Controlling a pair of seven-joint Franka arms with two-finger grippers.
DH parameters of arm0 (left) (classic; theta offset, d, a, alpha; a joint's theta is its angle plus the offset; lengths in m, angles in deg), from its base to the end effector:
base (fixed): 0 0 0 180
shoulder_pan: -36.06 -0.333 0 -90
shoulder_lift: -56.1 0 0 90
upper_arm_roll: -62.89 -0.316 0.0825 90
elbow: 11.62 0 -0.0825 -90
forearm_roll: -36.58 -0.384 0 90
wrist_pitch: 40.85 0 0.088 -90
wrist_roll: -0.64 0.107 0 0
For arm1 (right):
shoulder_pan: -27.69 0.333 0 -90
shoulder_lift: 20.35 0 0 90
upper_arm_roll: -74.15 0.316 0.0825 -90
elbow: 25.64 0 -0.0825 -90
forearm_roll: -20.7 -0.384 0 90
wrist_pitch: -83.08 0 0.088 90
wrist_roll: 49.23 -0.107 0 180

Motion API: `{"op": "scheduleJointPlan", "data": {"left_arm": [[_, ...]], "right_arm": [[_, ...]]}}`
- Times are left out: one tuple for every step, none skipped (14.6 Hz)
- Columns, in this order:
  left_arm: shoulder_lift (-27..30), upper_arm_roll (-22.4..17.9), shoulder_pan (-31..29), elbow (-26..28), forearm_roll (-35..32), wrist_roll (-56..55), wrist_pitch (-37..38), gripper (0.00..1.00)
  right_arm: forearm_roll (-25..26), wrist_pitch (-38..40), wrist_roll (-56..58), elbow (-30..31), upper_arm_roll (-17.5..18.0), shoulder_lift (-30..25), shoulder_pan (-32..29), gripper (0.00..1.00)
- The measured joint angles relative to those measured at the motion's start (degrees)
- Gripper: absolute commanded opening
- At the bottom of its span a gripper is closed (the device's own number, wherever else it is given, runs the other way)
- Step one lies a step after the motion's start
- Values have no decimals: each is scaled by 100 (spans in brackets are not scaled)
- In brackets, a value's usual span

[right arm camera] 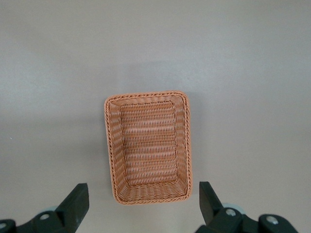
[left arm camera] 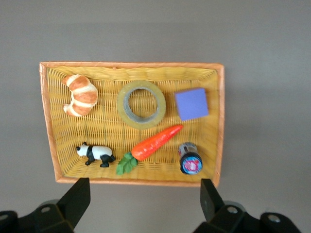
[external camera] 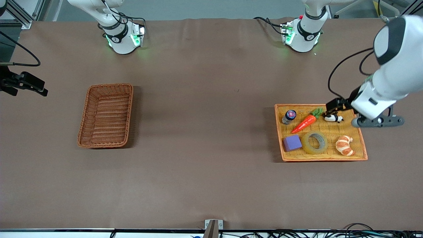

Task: Move tape to another basket
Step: 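Lower the left gripper onto the tape roll rim and close it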

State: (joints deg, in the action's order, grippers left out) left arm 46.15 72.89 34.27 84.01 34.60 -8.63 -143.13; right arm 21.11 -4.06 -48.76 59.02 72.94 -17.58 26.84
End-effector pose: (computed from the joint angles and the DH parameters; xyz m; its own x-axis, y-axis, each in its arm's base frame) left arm 0.6043 -0.0777 0.4959 0.9985 0.0123 -0.0536 0.0116 -0.9999 -0.0121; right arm 0.5647 -0.0208 0.6368 0.9996 -0.0281 -0.0051 -0.0280 -0.9996 0.0081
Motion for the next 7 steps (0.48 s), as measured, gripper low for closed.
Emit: {"op": "scheduleJointPlan", "data": {"left_arm": [[-175, -2, -83, 13, -9, 71, -92, 100], [-355, -3, -152, 34, -10, 174, -202, 100], [-542, -6, -218, 60, -13, 263, -339, 100], [-724, -6, -297, 91, -18, 306, -501, 100], [-900, -8, -396, 145, -20, 348, -713, 100], [-1048, -10, -481, 224, -20, 374, -962, 100], [-1178, -10, -553, 323, -20, 388, -1236, 100]], "right_arm": [[0, -2, 0, 0, 0, 0, 0, 100], [0, -4, 0, 1, 0, 0, 0, 100], [0, -4, 1, 2, 0, 0, 0, 100], [0, -4, 1, 2, 1, 0, 0, 100], [0, -4, 1, 2, 2, 0, 0, 100], [0, -4, 2, 2, 2, 0, 0, 100], [0, -4, 2, 2, 2, 0, 0, 100]]}}
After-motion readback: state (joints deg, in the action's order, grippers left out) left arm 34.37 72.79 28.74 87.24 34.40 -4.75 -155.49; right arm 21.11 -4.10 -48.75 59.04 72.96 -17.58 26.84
